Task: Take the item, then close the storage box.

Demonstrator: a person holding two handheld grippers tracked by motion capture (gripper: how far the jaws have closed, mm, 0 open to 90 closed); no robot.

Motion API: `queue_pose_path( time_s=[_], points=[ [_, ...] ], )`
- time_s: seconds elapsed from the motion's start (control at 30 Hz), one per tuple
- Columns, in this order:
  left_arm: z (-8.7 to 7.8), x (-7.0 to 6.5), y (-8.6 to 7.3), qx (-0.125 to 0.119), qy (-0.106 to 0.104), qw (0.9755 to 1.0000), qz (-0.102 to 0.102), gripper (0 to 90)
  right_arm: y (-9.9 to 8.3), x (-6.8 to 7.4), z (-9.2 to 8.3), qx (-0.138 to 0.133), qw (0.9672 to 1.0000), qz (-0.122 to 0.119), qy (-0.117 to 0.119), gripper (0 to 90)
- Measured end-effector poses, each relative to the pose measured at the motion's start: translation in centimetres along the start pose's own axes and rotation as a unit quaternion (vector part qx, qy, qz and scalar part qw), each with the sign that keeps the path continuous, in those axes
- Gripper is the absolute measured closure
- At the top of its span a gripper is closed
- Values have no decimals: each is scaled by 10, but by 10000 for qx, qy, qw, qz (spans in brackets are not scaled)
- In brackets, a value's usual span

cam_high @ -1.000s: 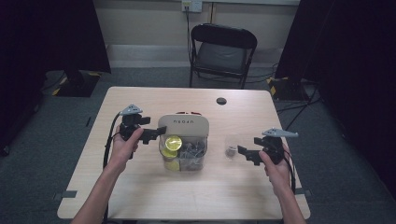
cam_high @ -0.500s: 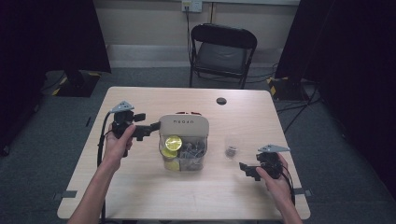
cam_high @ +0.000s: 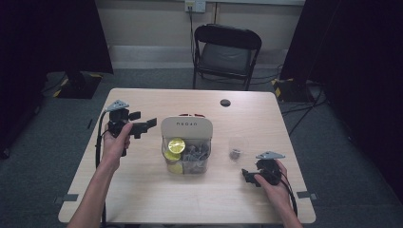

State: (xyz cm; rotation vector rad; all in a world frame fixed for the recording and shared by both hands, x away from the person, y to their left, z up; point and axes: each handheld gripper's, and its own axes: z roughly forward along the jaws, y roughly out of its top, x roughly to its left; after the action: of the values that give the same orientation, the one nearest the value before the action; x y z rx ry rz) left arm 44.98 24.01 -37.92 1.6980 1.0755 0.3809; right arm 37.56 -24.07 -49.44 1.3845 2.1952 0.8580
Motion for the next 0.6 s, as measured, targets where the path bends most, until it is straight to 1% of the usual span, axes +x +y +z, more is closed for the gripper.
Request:
queue_pose_path(
  time_s=[0.07,0.13,0.17,0.23,0.27,0.3,0.33,0.4,0.5,0.6],
  points=[
    [1,-2,0,-129,-44,9998,136,156,-3,0,1,-143,9999,10,-5,125],
    [4,-6,0,-167,52,9996,204,156,-4,0,1,-170,9999,-5,-6,125],
    [5,-6,0,-116,83,9997,216,157,-4,0,1,-170,9999,-10,-9,124],
    [9,-5,-1,-24,-34,9998,176,156,-4,0,1,-174,9998,-3,-10,124],
    [12,-6,-2,40,-30,9998,202,156,-4,0,1,-176,9998,-7,-11,124],
    [13,-7,-2,26,-52,9998,187,156,-4,0,1,-181,9998,-4,-14,122],
    [13,-8,-2,59,-77,9997,233,157,-4,0,1,-182,9998,3,-19,121],
    [13,-9,-2,7,-59,9995,295,179,-4,1,2,-191,9998,18,-21,120],
    [12,-9,-2,53,-138,9996,234,193,-3,1,2,-205,9998,32,-21,117],
    [11,-10,-2,79,-150,9996,246,210,-4,1,3,-241,9997,28,-29,117]
  ],
)
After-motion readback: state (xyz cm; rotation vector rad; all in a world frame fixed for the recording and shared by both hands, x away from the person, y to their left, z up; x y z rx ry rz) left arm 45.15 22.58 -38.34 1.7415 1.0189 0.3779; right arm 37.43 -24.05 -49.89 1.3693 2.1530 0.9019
